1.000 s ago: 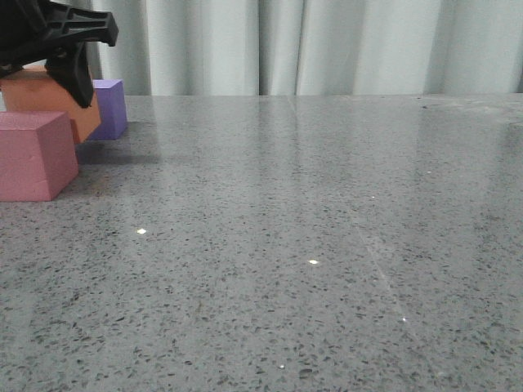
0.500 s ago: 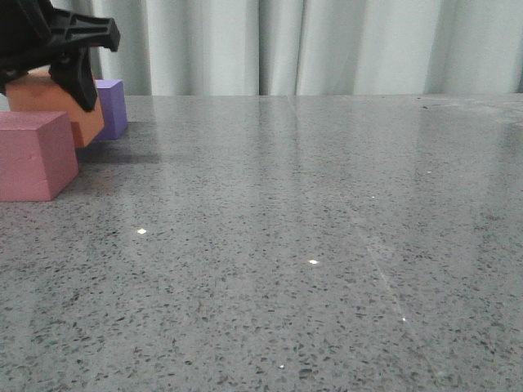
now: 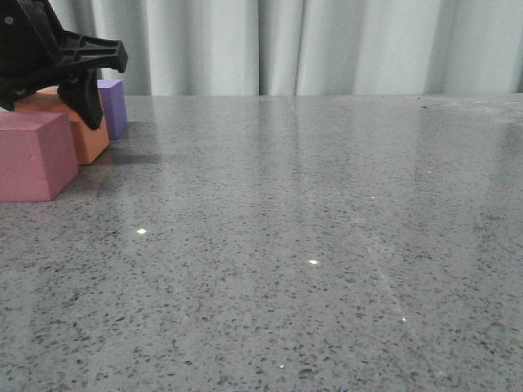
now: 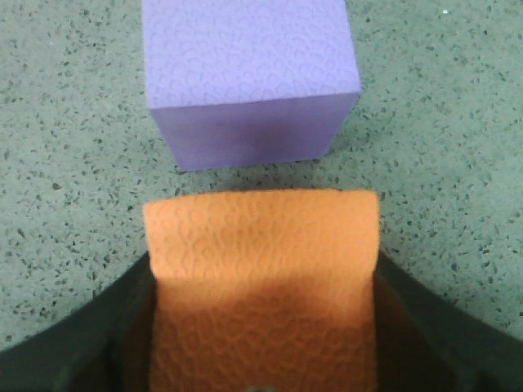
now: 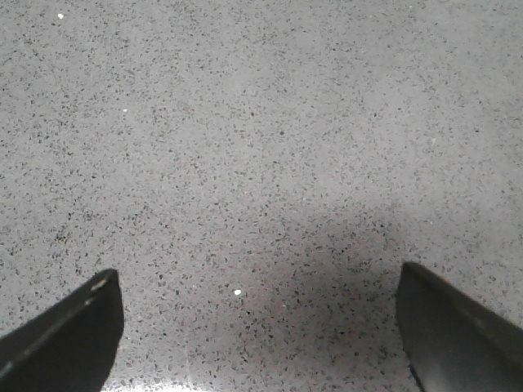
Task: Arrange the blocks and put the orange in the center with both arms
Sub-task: 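Lower the orange cube between the purple and pink cubes, then open the left gripper and lift it off the orange cube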
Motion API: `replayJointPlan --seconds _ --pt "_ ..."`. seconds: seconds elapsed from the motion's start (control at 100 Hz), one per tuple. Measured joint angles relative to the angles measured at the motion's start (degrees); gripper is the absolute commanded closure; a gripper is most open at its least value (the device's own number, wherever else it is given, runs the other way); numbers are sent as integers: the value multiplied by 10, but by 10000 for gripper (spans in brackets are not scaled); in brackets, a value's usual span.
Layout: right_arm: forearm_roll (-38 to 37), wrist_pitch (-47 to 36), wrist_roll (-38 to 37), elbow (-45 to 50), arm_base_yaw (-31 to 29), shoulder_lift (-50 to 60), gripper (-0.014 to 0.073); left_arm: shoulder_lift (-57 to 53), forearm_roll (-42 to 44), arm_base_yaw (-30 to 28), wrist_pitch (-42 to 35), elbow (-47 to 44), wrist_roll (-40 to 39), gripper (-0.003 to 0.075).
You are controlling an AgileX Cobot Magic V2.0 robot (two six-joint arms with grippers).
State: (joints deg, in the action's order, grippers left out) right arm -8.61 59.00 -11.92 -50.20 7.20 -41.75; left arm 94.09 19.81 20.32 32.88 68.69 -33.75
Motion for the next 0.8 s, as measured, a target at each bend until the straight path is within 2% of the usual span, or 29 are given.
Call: replayJointPlan --seconds 0.05,0.2,0.27,0.63,0.8 --pt "0 0 0 0 0 0 -69 0 0 0 0 0 1 500" --pt "0 0 0 0 0 0 -69 2 -1 0 -3 0 6 205" --pt "0 0 0 0 0 0 -69 4 -3 0 -6 0 6 126" --pt "0 5 0 0 0 0 -69 3 -10 0 -3 2 8 109" --pt "0 5 0 0 0 0 -69 -19 -11 0 25 18 9 110"
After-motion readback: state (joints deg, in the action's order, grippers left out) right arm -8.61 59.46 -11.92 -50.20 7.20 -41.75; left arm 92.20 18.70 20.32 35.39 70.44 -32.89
